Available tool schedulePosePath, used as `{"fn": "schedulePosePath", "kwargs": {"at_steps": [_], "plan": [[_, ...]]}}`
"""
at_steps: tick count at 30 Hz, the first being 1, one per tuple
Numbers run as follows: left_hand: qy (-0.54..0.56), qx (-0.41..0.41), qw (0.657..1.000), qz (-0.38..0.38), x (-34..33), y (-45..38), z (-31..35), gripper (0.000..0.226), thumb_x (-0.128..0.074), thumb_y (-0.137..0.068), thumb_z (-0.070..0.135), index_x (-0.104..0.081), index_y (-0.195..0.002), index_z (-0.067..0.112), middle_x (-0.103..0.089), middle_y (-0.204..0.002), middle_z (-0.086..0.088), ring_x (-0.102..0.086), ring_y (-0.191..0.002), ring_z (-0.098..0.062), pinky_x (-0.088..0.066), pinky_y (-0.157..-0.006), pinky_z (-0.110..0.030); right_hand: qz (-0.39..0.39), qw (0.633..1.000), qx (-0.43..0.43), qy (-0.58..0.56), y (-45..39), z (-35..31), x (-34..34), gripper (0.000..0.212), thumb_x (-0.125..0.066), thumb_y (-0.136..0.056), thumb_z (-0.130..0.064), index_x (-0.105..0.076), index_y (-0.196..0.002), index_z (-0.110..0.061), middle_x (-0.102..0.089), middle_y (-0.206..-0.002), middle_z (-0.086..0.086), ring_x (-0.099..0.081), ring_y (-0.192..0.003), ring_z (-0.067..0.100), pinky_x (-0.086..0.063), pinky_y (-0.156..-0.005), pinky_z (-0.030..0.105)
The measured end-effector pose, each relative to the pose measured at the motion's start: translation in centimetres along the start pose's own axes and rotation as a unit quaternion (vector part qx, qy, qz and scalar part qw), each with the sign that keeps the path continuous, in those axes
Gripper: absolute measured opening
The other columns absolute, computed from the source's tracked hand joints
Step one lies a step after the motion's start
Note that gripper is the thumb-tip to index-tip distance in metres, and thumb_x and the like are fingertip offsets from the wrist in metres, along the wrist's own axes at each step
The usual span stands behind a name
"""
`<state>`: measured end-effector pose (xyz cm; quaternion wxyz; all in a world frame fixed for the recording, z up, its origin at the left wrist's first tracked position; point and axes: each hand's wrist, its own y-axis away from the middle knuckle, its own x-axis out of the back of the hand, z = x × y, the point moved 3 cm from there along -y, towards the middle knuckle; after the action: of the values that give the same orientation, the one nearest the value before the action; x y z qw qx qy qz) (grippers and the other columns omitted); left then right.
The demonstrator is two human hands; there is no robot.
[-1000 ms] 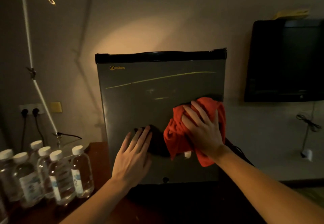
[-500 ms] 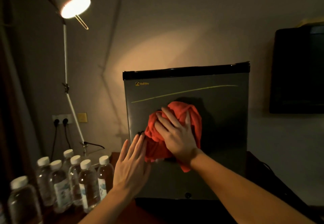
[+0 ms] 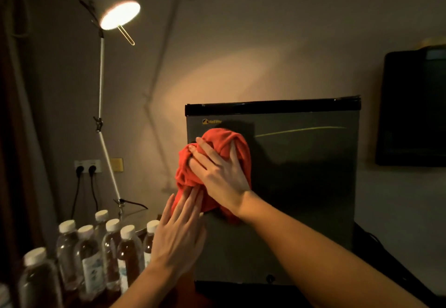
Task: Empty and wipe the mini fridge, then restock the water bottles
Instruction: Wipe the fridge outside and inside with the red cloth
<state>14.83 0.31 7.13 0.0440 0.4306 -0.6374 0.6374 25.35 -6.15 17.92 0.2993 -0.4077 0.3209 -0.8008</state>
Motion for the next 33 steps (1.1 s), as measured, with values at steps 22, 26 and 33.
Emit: {"fn": "schedulePosePath", "kwargs": {"at_steps": [22,26,33], "plan": [[0.002,-0.03,0.999,-0.043,-0.3,-3.3,7.3,0.076,-0.042,-0.091,0.048,-0.02,-0.156,0.015,-0.01,-0.164,-0.002,-0.009,-0.151,-0.019,-0.008,-0.121,-0.043,0.047,0.986,-0.149,0.063,7.6,12.1,4.4,0.049,-0.055,-0.085,-0.016,-0.056,-0.134,-0.02,-0.043,-0.151,0.003,-0.022,-0.147,0.023,-0.021,-0.107,0.069],[0.005,-0.021,0.999,-0.039,0.1,-3.9,7.7,0.076,-0.042,-0.089,0.045,-0.023,-0.156,0.014,-0.012,-0.164,-0.003,-0.014,-0.151,-0.021,-0.009,-0.121,-0.043,0.035,0.992,-0.091,0.081,8.5,13.0,4.5,0.049,-0.057,-0.089,-0.022,-0.052,-0.138,-0.024,-0.041,-0.152,0.003,-0.022,-0.148,0.023,-0.021,-0.11,0.065],[0.082,-0.018,0.995,0.051,1.7,-9.2,10.6,0.066,-0.046,-0.096,0.042,-0.029,-0.154,0.015,-0.022,-0.161,-0.002,-0.026,-0.146,-0.021,-0.01,-0.122,-0.04,0.088,0.985,-0.148,0.032,11.0,14.1,4.6,0.043,-0.047,-0.102,-0.04,-0.05,-0.141,-0.022,-0.033,-0.154,0.016,-0.023,-0.146,0.036,-0.033,-0.109,0.061]]}}
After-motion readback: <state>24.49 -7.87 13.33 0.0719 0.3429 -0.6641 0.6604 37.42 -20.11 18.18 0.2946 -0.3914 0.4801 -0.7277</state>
